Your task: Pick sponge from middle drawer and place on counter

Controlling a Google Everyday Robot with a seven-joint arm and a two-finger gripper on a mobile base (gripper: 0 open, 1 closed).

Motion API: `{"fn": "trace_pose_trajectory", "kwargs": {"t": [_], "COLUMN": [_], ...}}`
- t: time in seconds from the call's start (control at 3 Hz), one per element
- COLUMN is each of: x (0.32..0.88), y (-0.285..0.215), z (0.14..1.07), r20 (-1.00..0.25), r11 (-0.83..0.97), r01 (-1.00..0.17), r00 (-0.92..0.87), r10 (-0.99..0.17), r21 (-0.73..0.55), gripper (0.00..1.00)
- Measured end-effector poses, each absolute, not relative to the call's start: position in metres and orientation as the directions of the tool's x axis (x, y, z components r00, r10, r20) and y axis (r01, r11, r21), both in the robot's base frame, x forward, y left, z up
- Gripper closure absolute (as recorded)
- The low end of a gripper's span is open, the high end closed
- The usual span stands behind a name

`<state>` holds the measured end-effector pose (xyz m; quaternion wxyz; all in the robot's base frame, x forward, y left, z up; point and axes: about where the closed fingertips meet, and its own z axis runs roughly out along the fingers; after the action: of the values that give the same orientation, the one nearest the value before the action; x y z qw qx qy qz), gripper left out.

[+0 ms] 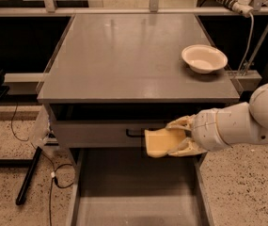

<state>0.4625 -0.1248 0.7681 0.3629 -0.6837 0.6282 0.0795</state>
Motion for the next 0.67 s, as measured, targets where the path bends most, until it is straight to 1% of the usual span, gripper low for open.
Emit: {"fn": "trace_pose_trajectory", "kwargs": {"t": [0.33, 0.67], "x": [0.454, 0.457], "y": [-0.122, -0.106], "z": [0.770, 0.811], "r20": [-0.565, -0.540], "r11": [0.056, 0.023], "r01": [-0.912, -0.880], "r00": [0.203, 0.271], "r10": [-0.799, -0.797], "r21": [-0.407, -0.475], "gripper": [1.00, 1.00]}}
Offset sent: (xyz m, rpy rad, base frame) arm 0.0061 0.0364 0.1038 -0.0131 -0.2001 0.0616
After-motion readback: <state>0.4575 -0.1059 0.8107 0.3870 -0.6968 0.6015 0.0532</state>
